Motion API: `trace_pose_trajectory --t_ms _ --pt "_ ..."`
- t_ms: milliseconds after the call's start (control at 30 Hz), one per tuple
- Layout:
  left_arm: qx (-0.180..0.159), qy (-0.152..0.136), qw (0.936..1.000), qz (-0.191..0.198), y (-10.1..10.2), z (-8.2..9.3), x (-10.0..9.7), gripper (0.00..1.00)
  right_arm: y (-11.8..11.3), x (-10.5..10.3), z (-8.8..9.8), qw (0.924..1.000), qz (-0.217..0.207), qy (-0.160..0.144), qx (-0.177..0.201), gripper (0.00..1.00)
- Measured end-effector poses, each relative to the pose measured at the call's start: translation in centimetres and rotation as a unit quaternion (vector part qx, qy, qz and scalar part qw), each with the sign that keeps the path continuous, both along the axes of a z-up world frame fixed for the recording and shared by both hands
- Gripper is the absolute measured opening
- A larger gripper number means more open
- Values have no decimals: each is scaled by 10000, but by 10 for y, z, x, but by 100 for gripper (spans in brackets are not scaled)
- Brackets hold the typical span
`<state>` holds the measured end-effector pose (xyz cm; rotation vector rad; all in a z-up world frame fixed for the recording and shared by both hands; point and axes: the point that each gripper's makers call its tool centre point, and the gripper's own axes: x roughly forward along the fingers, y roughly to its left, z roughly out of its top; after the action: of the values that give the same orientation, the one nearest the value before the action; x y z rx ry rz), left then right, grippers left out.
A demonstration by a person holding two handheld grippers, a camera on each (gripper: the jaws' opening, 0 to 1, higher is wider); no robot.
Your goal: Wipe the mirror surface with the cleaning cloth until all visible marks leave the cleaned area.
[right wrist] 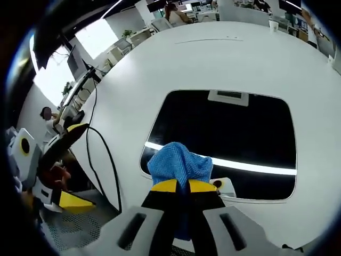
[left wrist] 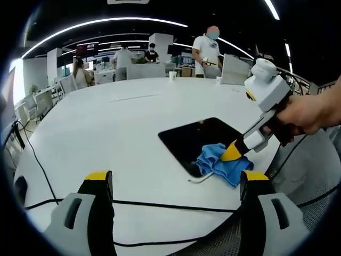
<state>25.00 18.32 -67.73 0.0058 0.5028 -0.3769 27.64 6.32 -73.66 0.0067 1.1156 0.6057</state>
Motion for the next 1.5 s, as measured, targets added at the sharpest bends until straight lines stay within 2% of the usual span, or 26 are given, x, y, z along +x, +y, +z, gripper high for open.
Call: trace_pose_trajectory --t_ms 933,1500 --pt "19 12 10000 57 3 -1 1 99 -31 6 -1 10000 -95 11 0 0" --pt "35 49 10000 31 2 -2 0 99 -38 7 -1 9999 -117 49 14 0"
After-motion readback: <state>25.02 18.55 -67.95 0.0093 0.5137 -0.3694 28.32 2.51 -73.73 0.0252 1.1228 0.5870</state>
